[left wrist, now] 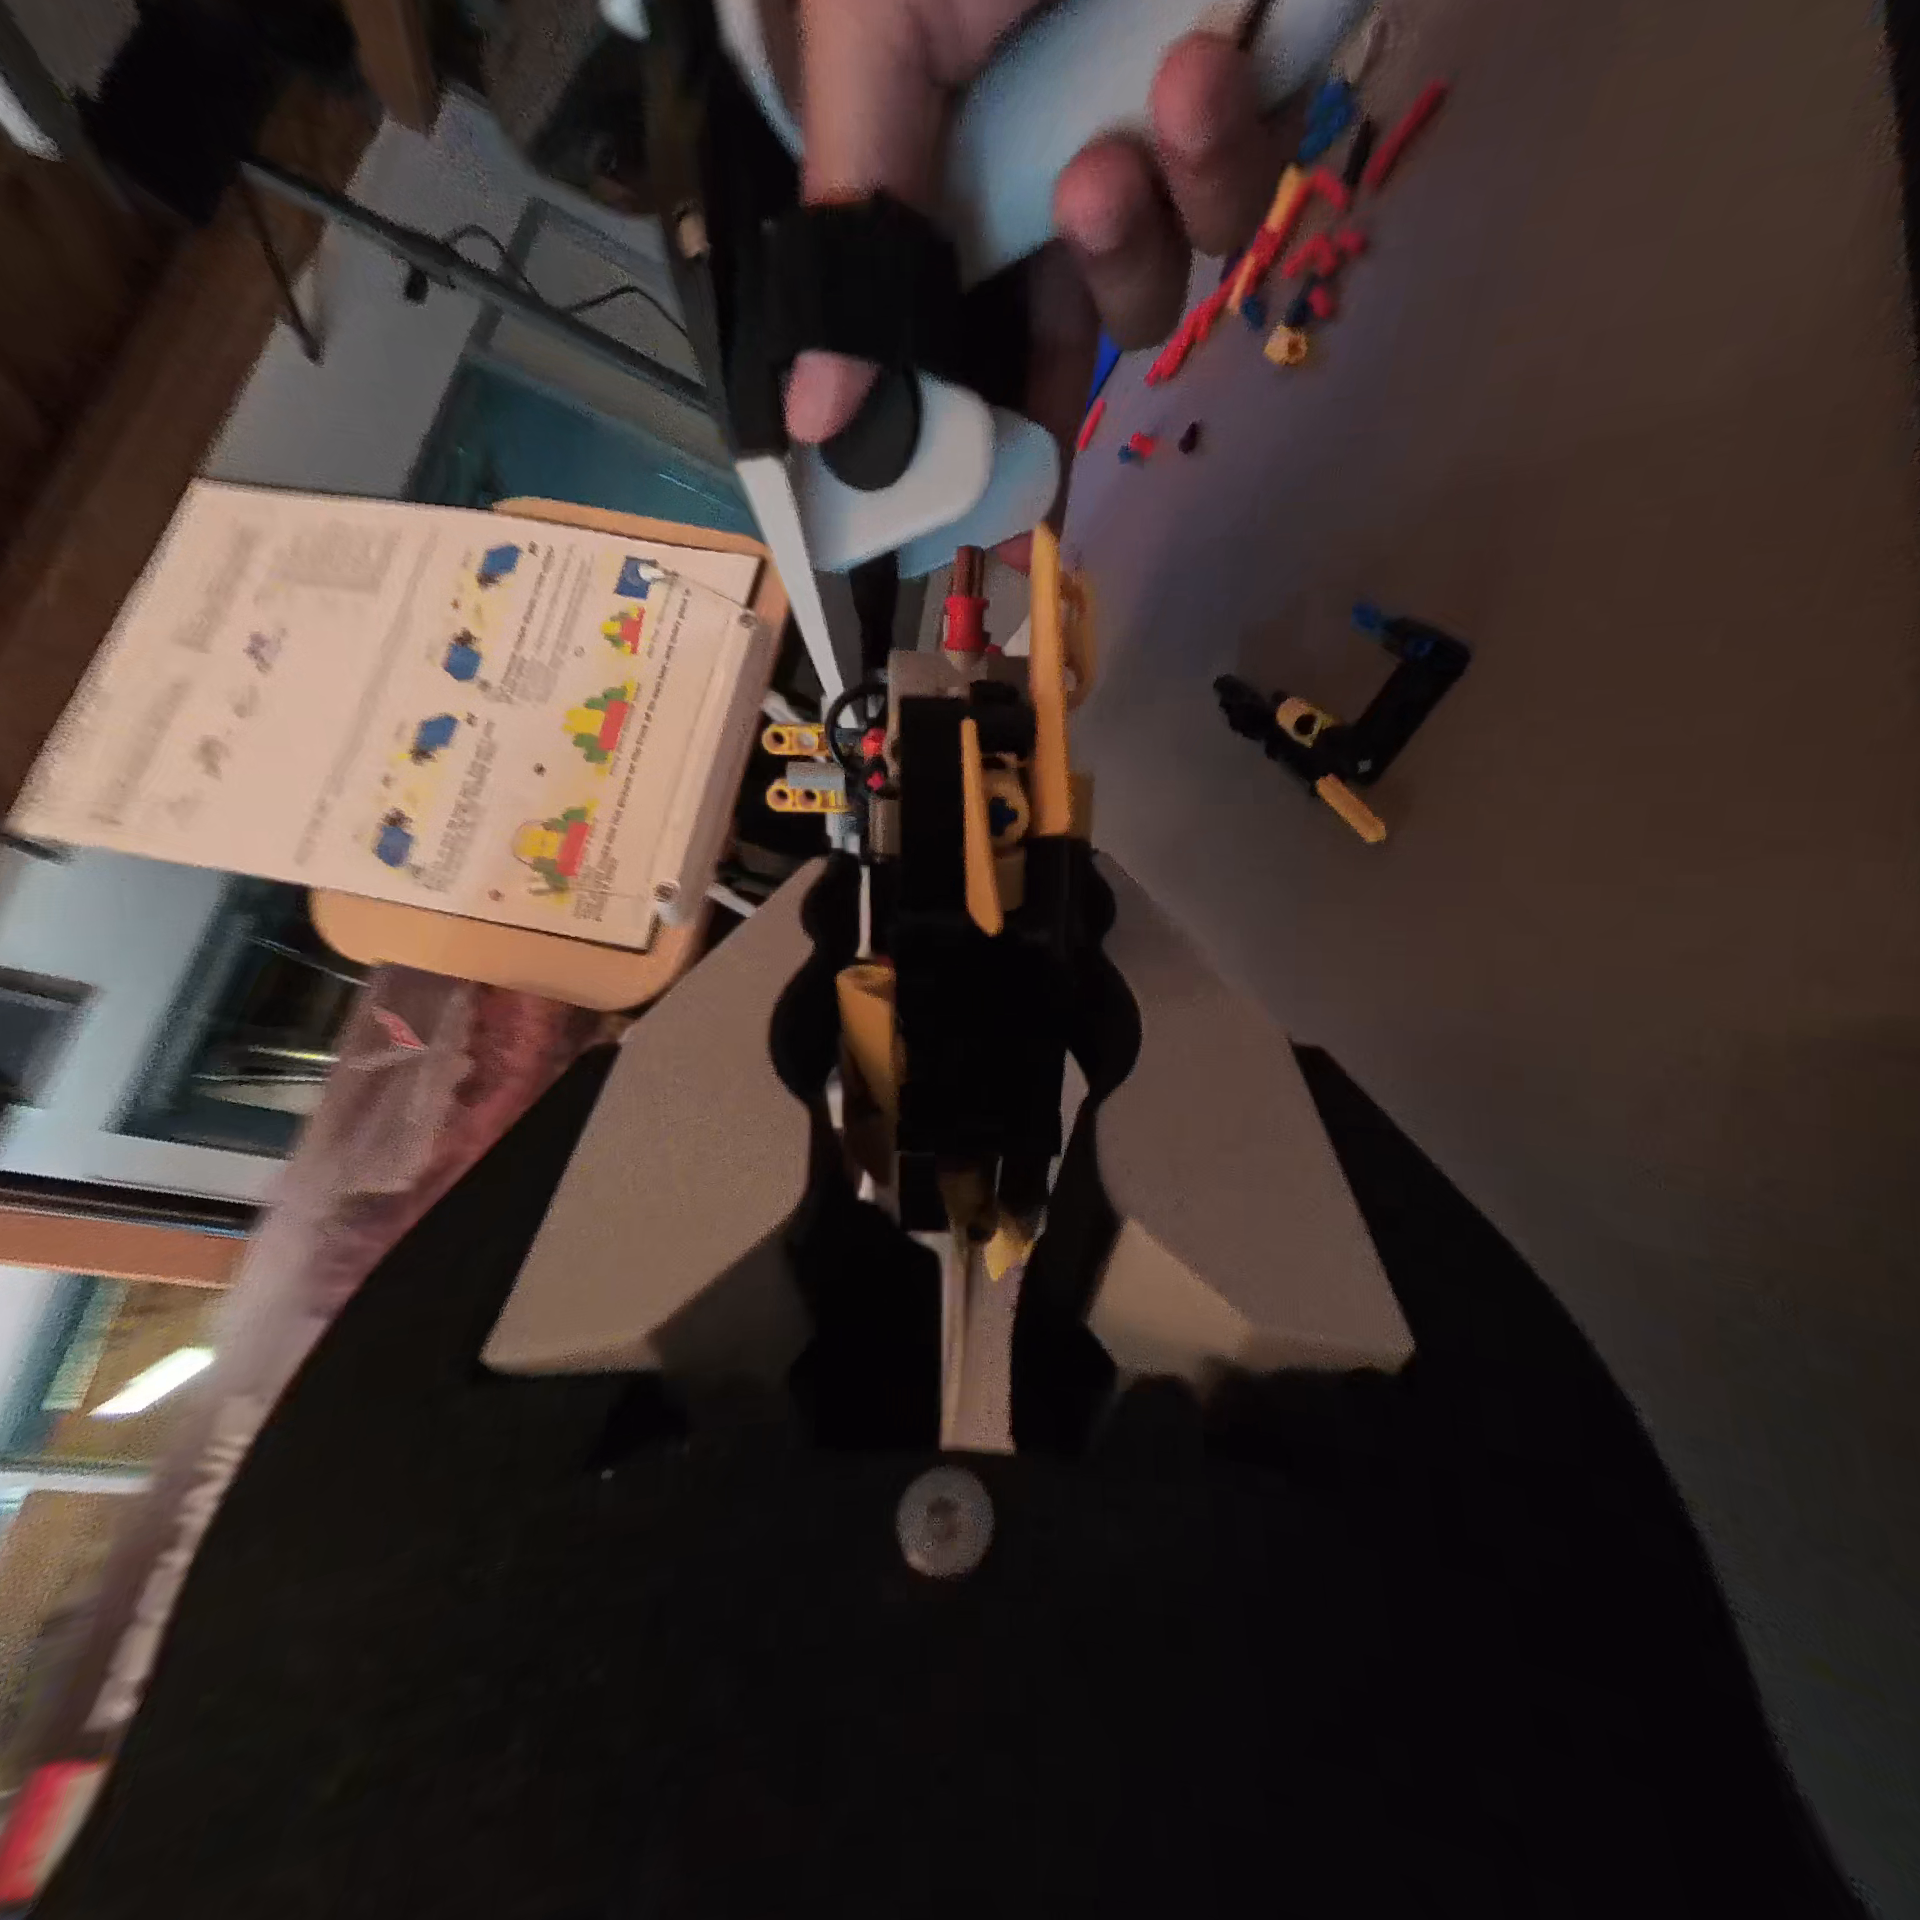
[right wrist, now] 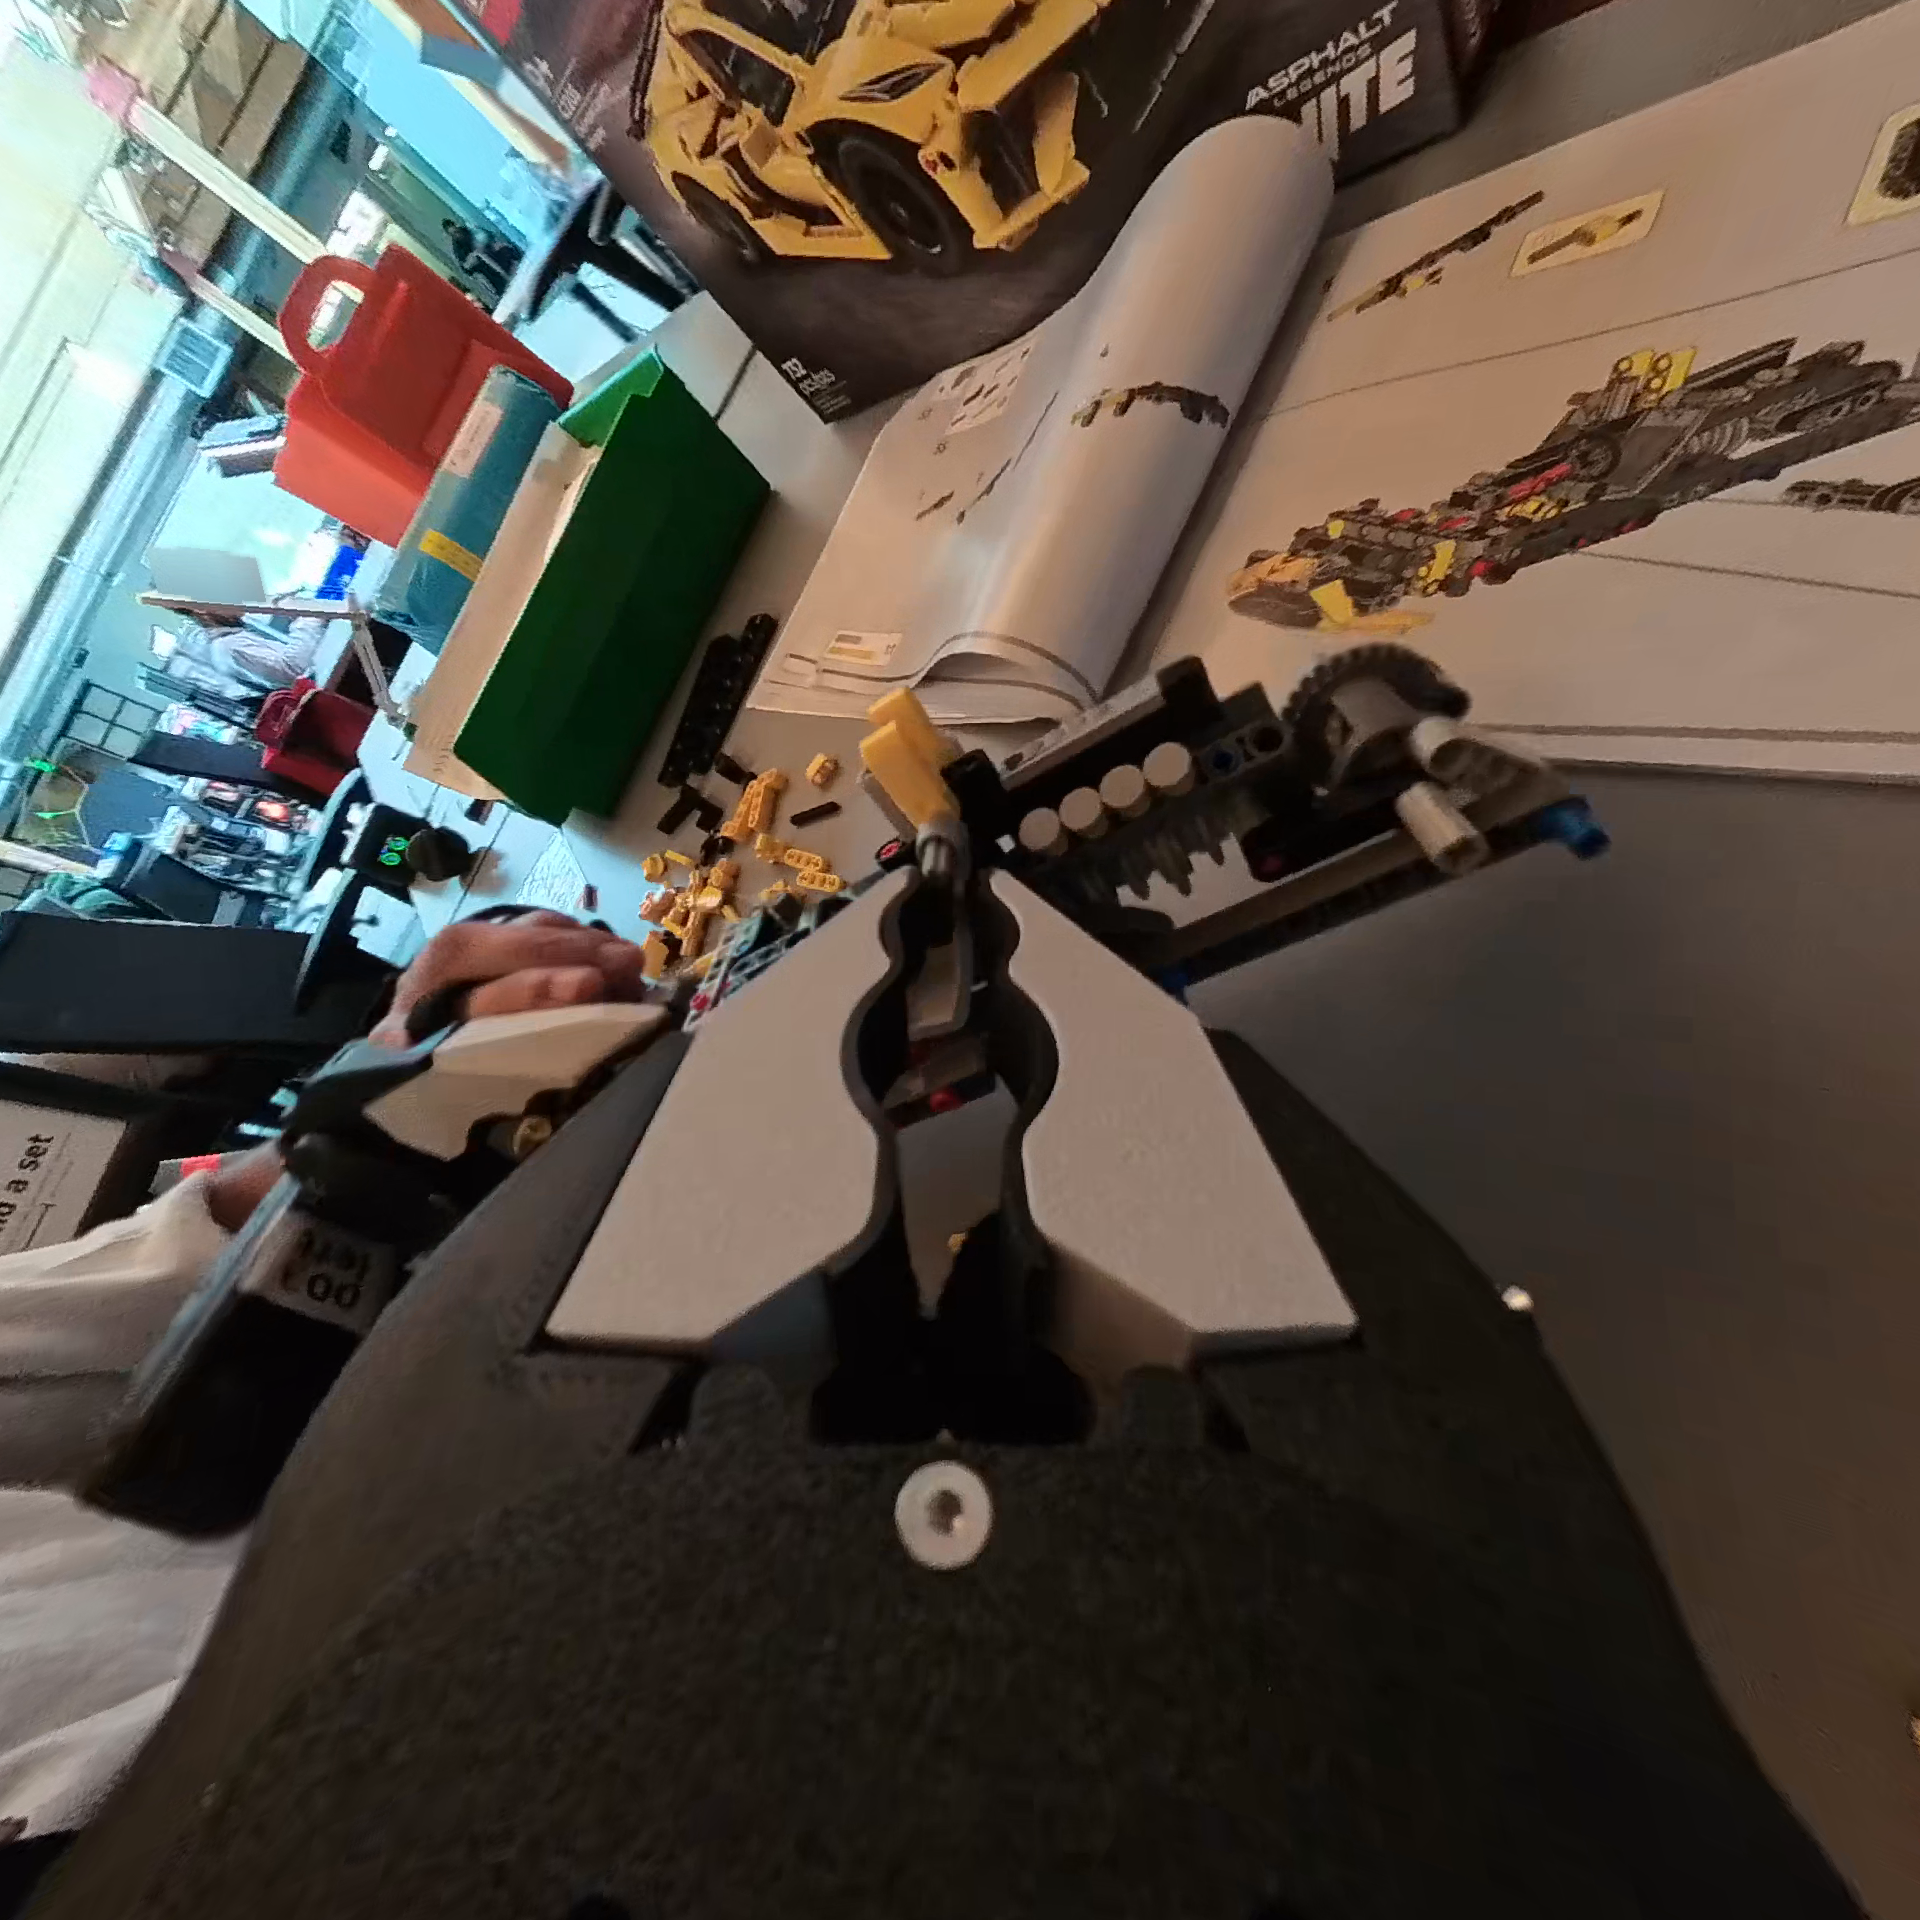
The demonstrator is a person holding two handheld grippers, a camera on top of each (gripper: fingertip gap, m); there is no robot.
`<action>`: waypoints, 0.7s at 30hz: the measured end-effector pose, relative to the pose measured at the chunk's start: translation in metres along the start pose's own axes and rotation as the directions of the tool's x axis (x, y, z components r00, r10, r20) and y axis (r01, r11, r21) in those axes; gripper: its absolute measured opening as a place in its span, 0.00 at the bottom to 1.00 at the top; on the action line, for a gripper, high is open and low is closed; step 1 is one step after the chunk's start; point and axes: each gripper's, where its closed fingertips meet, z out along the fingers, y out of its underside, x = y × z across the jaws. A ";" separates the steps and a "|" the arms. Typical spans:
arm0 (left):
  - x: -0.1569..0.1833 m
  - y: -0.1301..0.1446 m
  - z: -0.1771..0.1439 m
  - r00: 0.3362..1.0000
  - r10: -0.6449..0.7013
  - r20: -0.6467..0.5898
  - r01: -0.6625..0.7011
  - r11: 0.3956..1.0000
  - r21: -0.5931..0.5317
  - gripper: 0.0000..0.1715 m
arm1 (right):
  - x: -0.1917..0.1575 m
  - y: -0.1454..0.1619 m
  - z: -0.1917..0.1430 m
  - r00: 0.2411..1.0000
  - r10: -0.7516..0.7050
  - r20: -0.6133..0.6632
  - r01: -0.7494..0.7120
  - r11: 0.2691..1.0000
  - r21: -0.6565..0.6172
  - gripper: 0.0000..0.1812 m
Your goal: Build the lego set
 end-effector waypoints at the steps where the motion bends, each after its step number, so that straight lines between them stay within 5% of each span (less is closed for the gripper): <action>1: -0.001 0.002 0.000 0.997 -0.069 -0.026 0.069 0.998 0.010 0.21 | 0.000 0.001 0.000 1.000 0.005 0.019 -0.005 1.000 -0.005 0.04; 4: 0.003 0.009 -0.002 0.960 -0.247 -0.129 0.252 0.967 0.027 0.21 | 0.001 0.007 0.006 0.997 0.013 0.071 -0.010 0.999 -0.044 0.12; 8: 0.000 0.015 -0.004 0.944 -0.299 -0.142 0.307 0.951 0.045 0.21 | -0.005 0.009 0.005 0.990 0.008 0.141 -0.002 0.999 -0.047 0.15; 11: -0.002 0.019 -0.005 0.923 -0.353 -0.150 0.363 0.931 0.041 0.20 | -0.011 0.012 -0.007 0.977 -0.081 0.197 0.092 0.995 -0.048 0.17; 14: -0.006 0.023 -0.008 0.900 -0.406 -0.156 0.416 0.908 0.038 0.21 | -0.017 0.006 -0.029 0.943 -0.244 0.224 0.231 0.969 0.083 0.16; 18: -0.008 0.028 -0.008 0.893 -0.424 -0.153 0.432 0.901 0.026 0.21 | 0.008 0.015 -0.039 0.907 -0.420 0.020 0.409 0.892 0.193 0.17; 21: -0.007 0.029 -0.008 0.897 -0.416 -0.147 0.424 0.906 0.022 0.20 | 0.033 0.021 -0.043 0.880 -0.447 -0.161 0.469 0.870 0.151 0.19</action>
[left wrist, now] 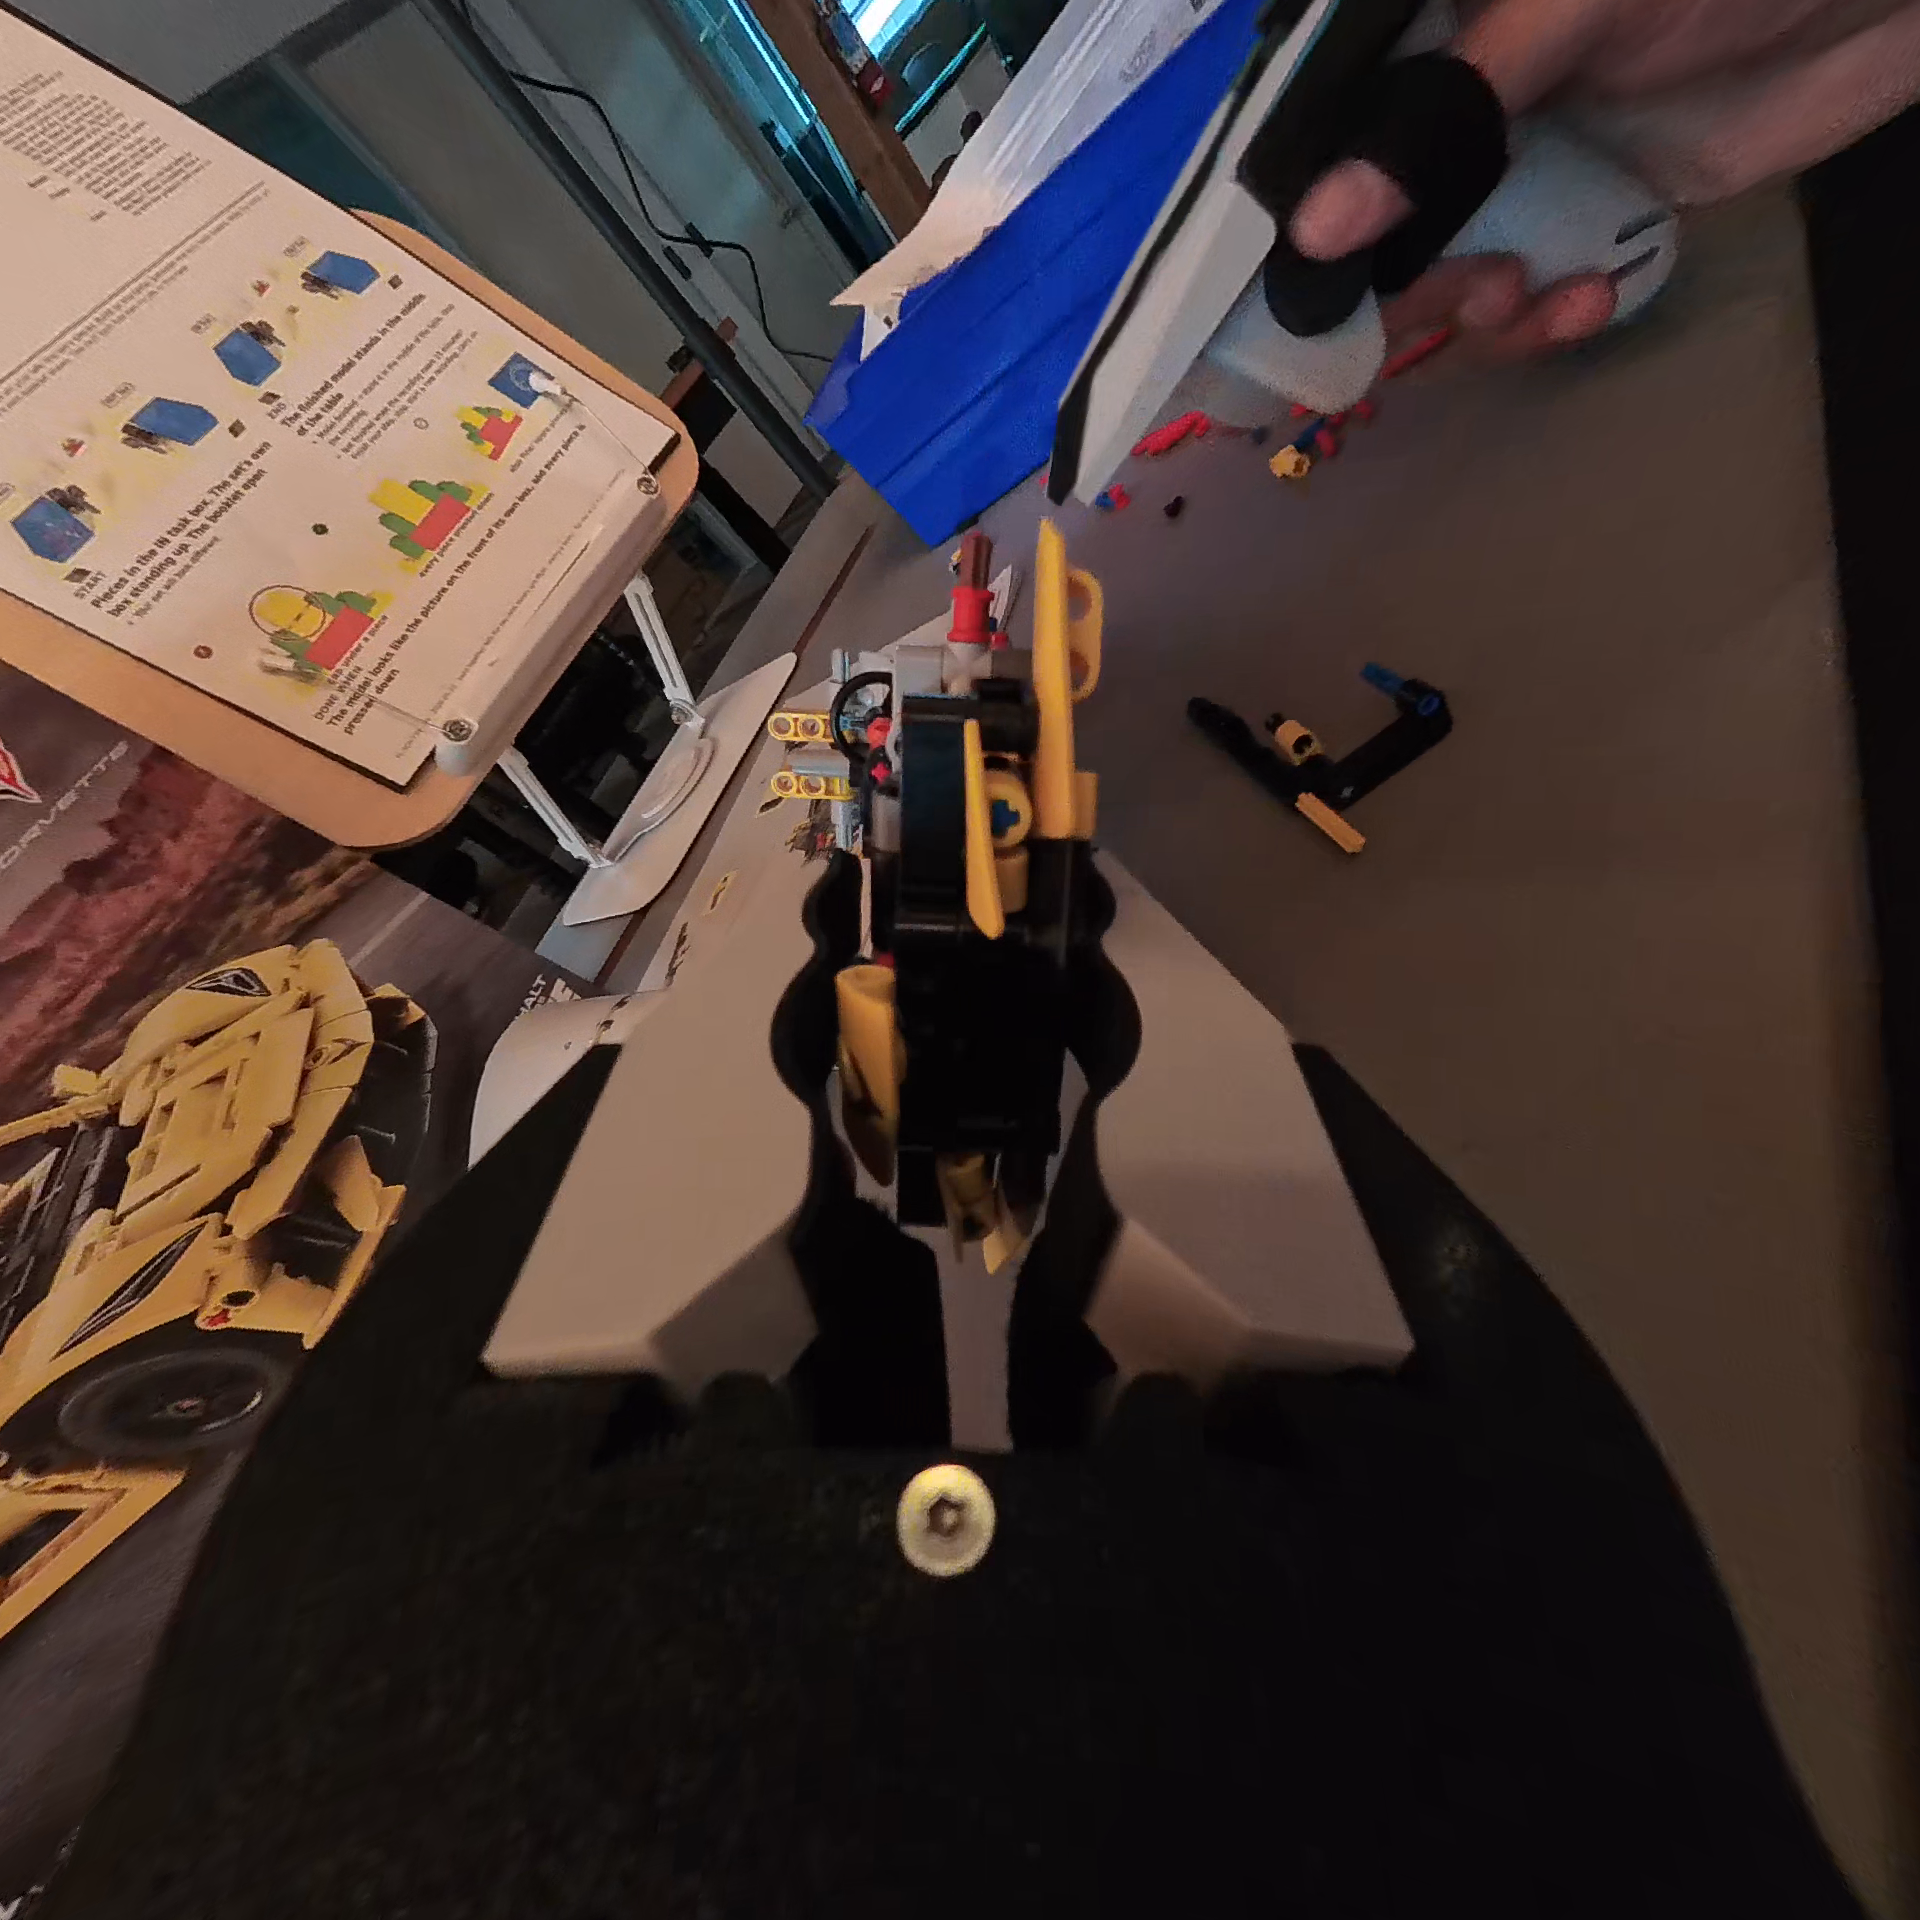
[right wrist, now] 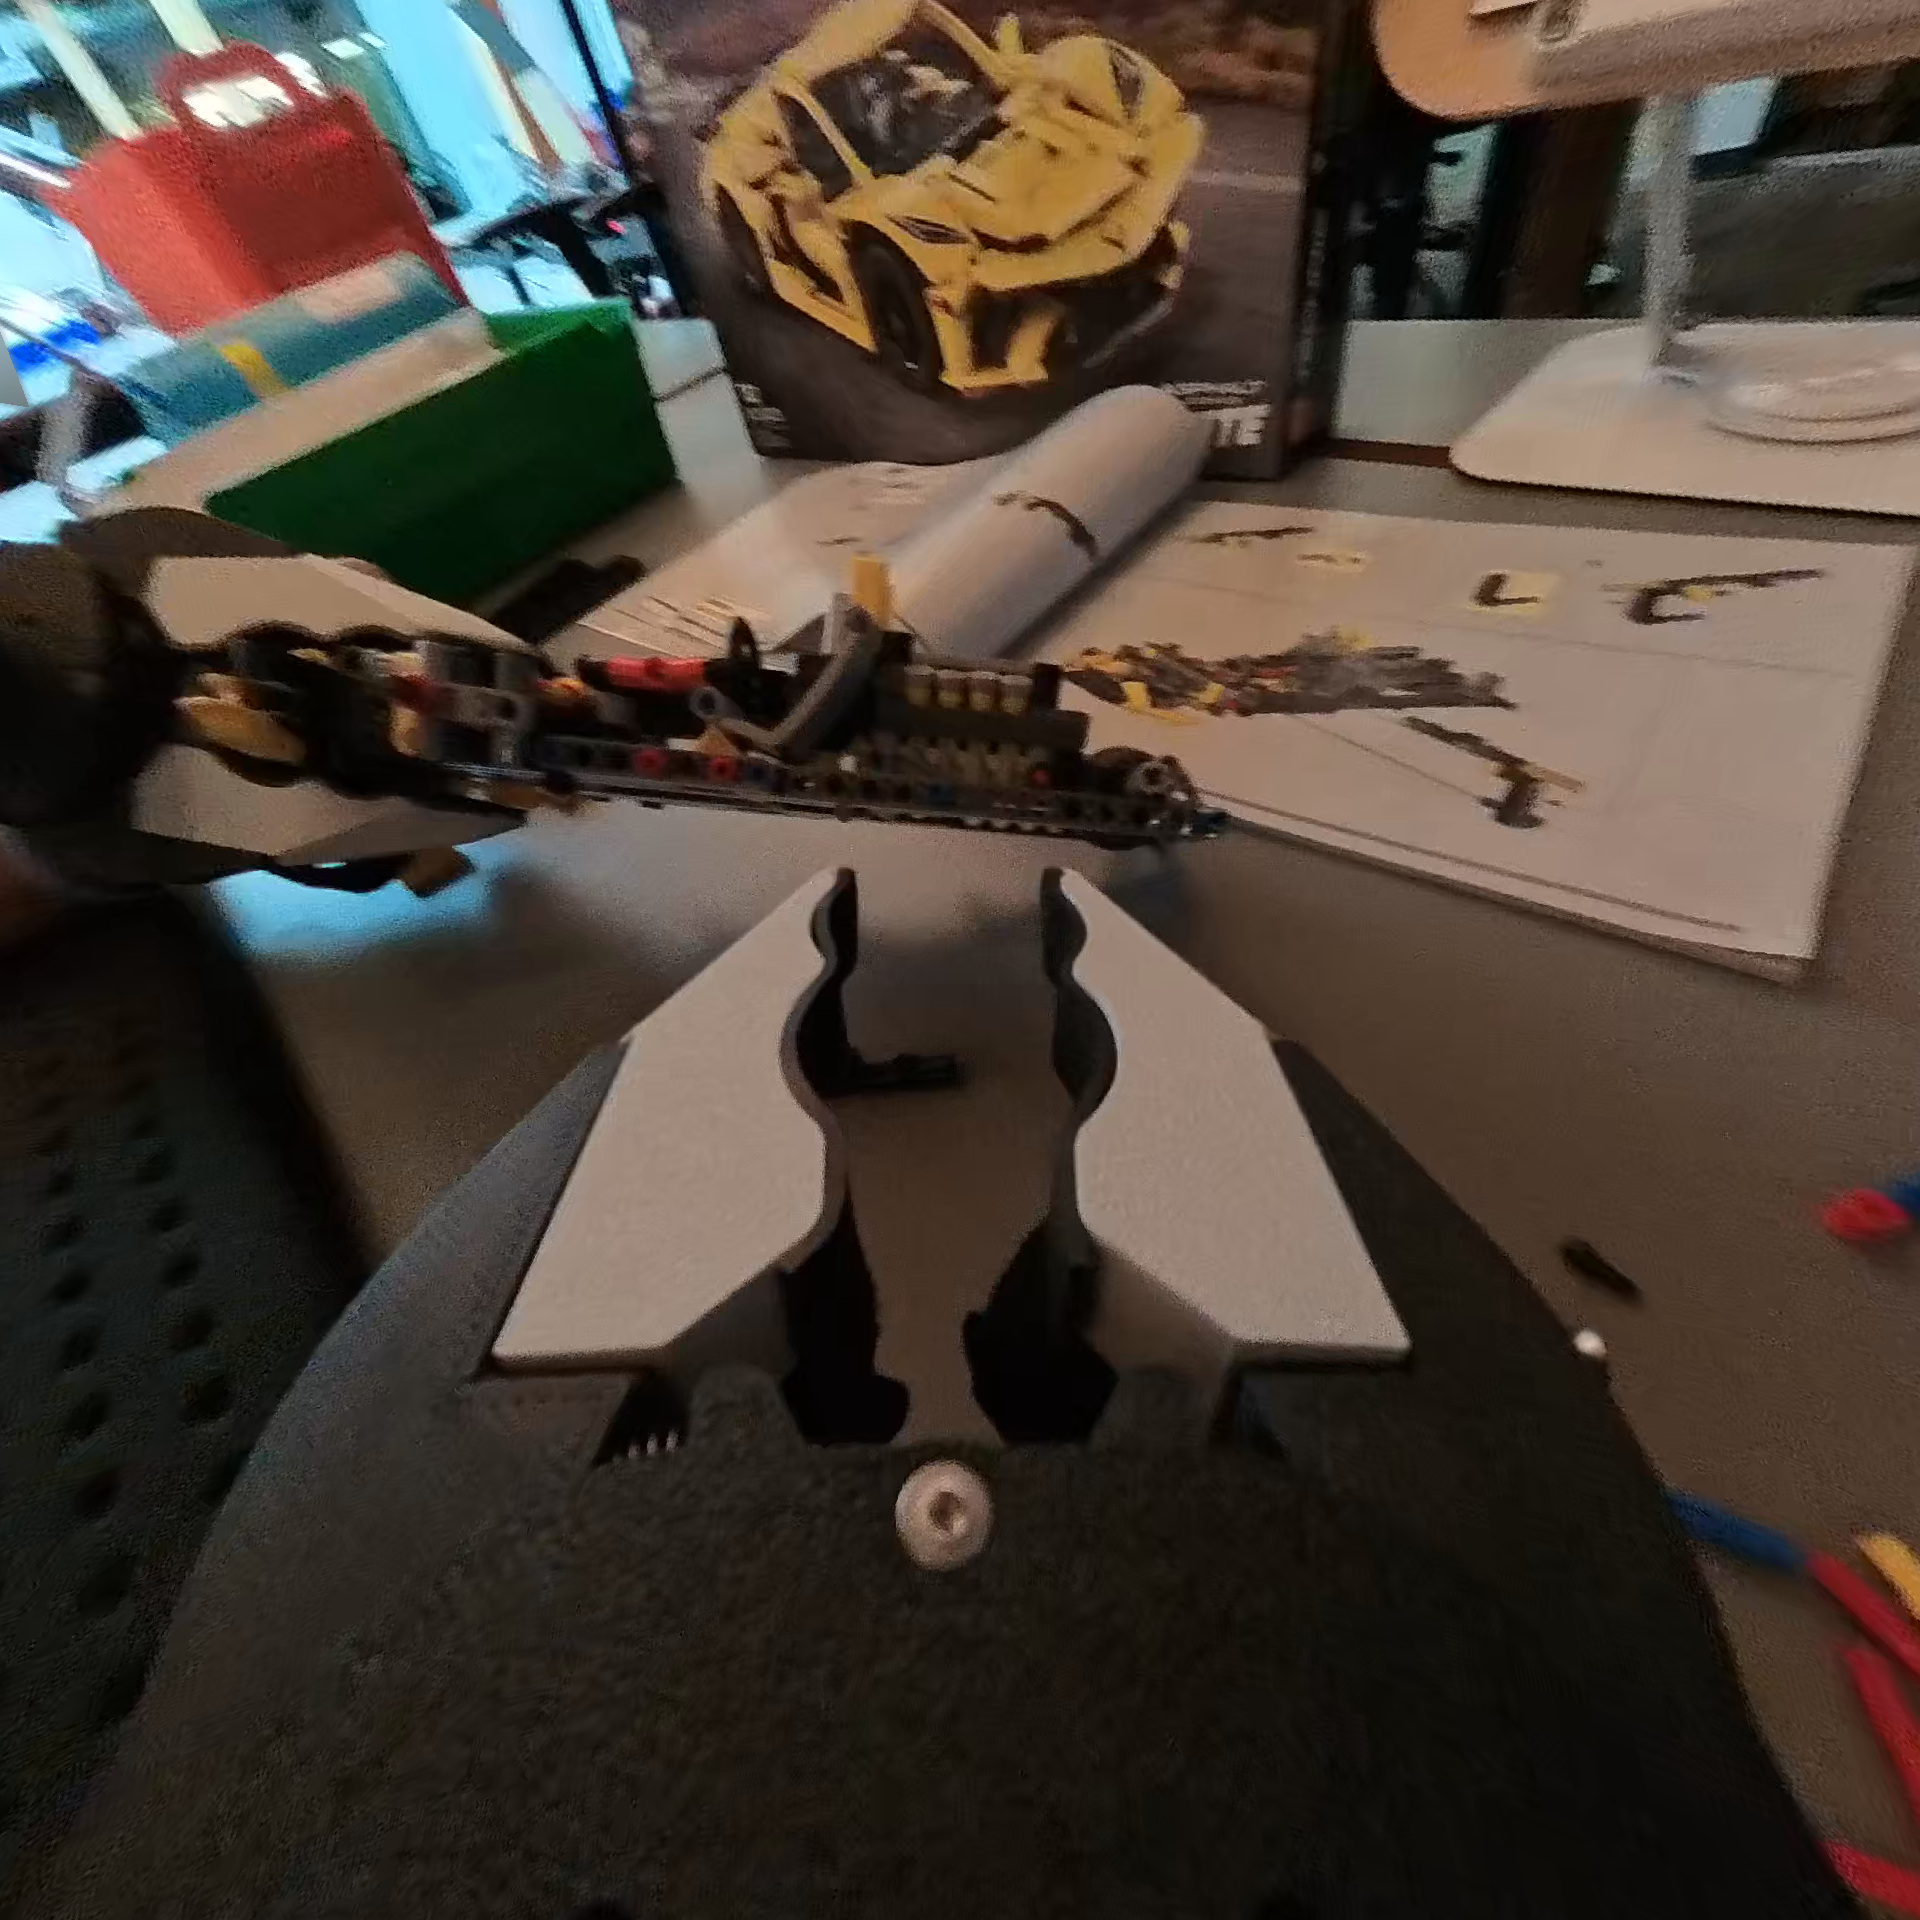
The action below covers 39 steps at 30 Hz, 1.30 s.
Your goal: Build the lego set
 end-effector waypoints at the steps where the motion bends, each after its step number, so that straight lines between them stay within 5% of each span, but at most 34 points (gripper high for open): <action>1: 0.000 0.000 0.000 1.000 -0.006 0.003 0.006 1.000 -0.002 0.21 | 0.006 -0.003 -0.002 0.999 -0.020 -0.047 0.020 1.000 0.007 0.19; 11: -0.007 -0.007 -0.002 0.990 -0.136 -0.027 0.137 0.990 0.037 0.20 | 0.059 -0.008 0.001 0.969 -0.057 -0.241 0.062 0.998 0.011 0.22; 39: -0.018 -0.010 -0.005 0.977 -0.197 -0.083 0.201 0.978 0.048 0.21 | 0.048 -0.003 0.015 0.988 0.004 -0.157 -0.005 1.000 -0.003 0.18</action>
